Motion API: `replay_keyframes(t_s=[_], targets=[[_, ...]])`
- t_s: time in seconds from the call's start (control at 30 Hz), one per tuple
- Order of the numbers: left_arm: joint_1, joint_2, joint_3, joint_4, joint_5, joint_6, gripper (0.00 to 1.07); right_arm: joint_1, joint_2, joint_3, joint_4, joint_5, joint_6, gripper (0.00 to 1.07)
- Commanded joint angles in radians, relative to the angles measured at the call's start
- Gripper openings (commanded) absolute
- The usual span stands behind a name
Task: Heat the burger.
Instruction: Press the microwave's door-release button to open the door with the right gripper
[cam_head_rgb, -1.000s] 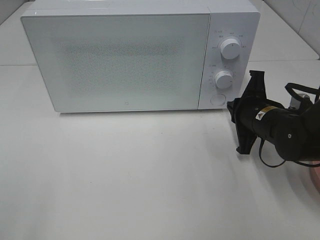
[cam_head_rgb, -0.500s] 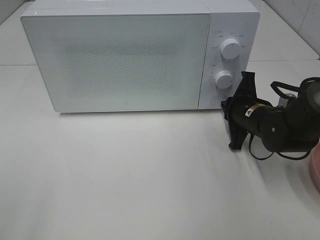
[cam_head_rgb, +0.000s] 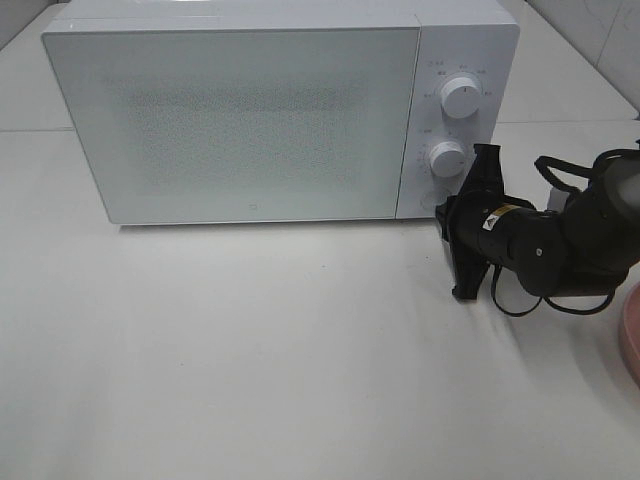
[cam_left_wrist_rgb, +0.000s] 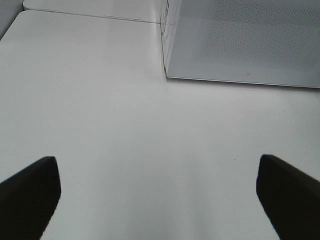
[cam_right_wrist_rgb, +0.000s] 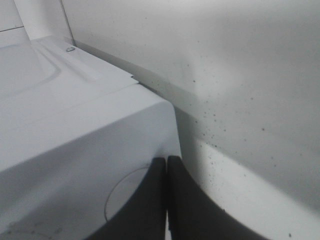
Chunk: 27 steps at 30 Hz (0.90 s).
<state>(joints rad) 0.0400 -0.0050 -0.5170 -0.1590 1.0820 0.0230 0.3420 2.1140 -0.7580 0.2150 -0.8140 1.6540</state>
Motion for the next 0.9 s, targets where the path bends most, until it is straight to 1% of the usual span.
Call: replay_keyframes(t_s=[0.03,0.33,0.47,0.9], targets=[[0.004,-0.018,0.001,-0.001,-0.016,0.0,1.0,-0.004,-0.035,-0.031,-0.032,-0.061,-0.005,0.0],[0.004,-0.018,0.001,-0.001,-0.016,0.0,1.0,-0.004,-0.054,-0.031,-0.031,-0.063,-0.012,0.0],[0.004,-0.018,0.001,-0.001,-0.016,0.0,1.0,-0.004,-0.055,-0.031,-0.027,-0.121,-0.012,0.0],[0.004,-0.018,0.001,-0.001,-0.016,0.0,1.0,-0.002,-0.077,-0.031,-0.031,-0.115,-0.012,0.0]])
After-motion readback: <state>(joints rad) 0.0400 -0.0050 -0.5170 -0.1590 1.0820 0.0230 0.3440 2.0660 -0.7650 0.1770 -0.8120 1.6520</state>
